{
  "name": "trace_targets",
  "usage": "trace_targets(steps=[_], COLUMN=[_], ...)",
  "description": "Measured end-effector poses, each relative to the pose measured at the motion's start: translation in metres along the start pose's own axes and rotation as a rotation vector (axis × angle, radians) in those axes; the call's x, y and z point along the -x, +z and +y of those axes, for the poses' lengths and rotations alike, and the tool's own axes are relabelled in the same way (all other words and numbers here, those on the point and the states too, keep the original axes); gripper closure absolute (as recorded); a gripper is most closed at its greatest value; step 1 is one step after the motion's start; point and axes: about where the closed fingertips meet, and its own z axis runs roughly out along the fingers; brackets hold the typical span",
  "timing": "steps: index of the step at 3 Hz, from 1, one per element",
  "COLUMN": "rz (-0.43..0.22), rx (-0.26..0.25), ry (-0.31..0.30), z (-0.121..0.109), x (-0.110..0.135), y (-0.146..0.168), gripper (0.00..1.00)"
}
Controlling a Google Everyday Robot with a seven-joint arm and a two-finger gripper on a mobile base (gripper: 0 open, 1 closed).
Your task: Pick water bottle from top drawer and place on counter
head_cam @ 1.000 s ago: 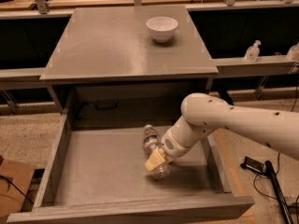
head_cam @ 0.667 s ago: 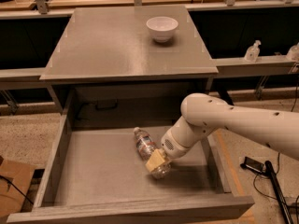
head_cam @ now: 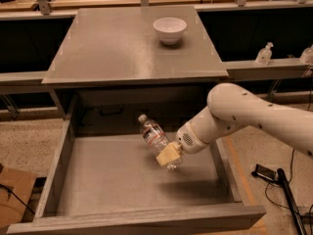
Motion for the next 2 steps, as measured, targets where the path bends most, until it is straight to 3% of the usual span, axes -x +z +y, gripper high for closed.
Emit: trace_targets(steps=[1,2], rz=[0.038,0.028], rx=[-0.003,-0.028], ry=[-0.149,-0.256], z=[0.03,0.047], x=[-0.002,0.005], y=[-0.049,-0.105], gripper=[1.0,1.0])
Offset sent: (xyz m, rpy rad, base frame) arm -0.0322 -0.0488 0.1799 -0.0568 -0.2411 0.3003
